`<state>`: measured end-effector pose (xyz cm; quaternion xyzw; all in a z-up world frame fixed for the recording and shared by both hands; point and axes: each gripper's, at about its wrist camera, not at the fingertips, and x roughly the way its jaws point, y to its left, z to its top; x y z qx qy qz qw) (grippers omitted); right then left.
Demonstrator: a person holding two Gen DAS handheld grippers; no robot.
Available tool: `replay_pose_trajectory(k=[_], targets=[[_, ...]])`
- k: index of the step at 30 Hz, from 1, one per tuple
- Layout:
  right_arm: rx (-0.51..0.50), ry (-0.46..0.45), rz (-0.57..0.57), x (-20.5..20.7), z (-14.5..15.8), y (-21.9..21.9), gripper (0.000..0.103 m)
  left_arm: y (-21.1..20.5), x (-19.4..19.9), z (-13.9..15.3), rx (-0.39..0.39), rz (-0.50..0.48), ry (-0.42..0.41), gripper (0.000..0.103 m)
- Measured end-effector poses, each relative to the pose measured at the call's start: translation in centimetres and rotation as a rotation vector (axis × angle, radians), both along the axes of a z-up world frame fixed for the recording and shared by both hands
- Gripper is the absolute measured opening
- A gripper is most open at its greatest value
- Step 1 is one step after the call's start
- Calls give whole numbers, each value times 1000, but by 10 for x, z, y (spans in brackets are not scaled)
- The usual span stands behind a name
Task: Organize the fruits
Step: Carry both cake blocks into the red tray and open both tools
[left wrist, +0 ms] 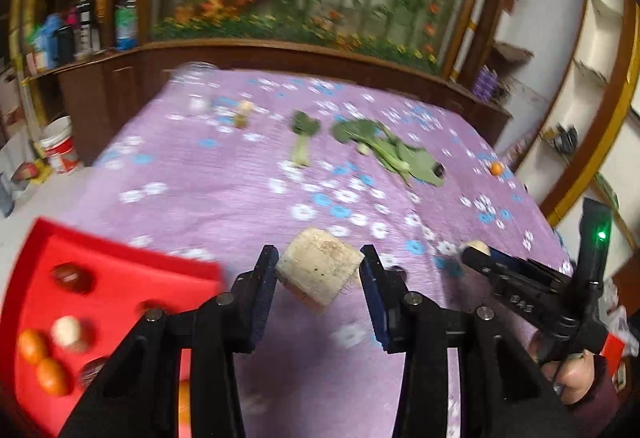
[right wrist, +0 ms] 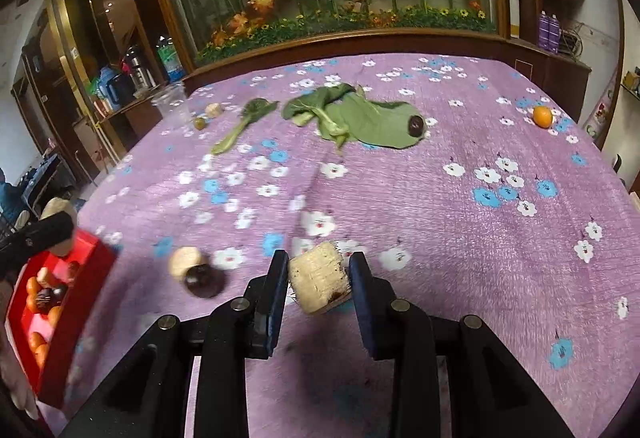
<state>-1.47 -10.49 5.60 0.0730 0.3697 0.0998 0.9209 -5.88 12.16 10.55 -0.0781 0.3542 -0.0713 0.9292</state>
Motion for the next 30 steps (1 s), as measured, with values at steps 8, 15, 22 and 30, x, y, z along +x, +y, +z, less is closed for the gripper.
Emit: replay_pose_trajectory(k=[8,15,22,30], targets=[[6,-43,176,-25,45,75,34,86,-36,4,-72,184,-19,41],[30,22,391,-30,44,177,34,158,-60,-15,-100,337,14,41],[4,90,540,-42,17,255,34,202,-75,-34,-111,428,49,41],[-4,159,582,-43,-12,286,35,207,-75,-41,-99,427,58,41]])
